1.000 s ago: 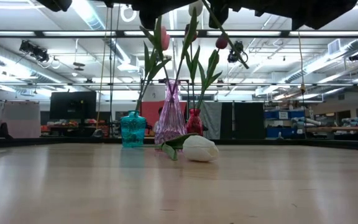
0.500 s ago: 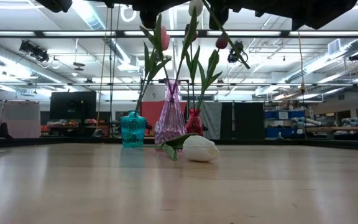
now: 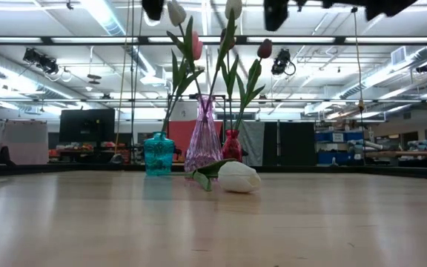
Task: Sort flowers into vase by color
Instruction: Put the pink flower into the blue vase
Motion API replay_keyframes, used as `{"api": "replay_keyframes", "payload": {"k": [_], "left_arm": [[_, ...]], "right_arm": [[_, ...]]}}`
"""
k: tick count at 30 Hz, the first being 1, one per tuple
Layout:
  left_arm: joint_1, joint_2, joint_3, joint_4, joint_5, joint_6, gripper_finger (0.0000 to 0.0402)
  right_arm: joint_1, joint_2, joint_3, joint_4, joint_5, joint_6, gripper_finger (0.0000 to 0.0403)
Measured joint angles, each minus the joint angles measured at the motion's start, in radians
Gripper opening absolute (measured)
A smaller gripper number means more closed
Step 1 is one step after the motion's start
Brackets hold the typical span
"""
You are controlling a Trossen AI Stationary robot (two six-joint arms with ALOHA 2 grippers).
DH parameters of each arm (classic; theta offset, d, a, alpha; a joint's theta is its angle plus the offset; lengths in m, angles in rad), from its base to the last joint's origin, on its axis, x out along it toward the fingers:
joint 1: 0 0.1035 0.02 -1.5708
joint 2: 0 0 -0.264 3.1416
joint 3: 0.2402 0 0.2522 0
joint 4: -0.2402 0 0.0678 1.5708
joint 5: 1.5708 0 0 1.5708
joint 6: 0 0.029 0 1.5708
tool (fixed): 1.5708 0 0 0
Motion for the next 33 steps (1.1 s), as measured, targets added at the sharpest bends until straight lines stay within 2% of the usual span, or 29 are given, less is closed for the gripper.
{"api": "replay_keyframes", "payload": {"k": [4, 9, 12, 14, 17, 21, 24, 33], "left_arm": [[-0.013, -0.167, 0.000, -0.233, 0.001, -0.028, 0.0006], [-0.015, -0.372, 0.000, -0.584, -0.008, -0.154, 0.0006], [-0.012, -0.456, 0.000, -0.728, -0.166, -0.208, 0.0006], [0.001, -0.489, 0.000, -0.763, -0.262, -0.219, 0.0006], [0.051, -0.511, 0.000, -0.773, -0.288, -0.168, 0.0006], [0.184, -0.502, 0.000, -0.770, -0.235, -0.117, 0.0004], [0.315, -0.480, 0.000, -0.762, -0.147, -0.084, 0.0004], [0.638, -0.411, -0.034, -0.593, 0.129, -0.014, 0.0003]], "right_arm": [[0.003, -0.114, 0.000, -0.170, 0.046, 0.019, 0.0113], [0.038, -0.214, 0.001, -0.318, 0.165, 0.009, 0.0112], [0.051, -0.238, 0.001, -0.356, 0.222, 0.002, 0.0112], [0.057, -0.243, 0.001, -0.366, 0.234, 0.000, 0.0112], [0.059, -0.246, 0.001, -0.390, 0.234, 0.008, 0.0111], [0.056, -0.278, 0.001, -0.456, 0.248, 0.018, 0.0110], [0.056, -0.308, 0.000, -0.485, 0.285, 0.015, 0.0110], [0.056, -0.344, 0.001, -0.535, 0.284, 0.008, 0.0110]]}}
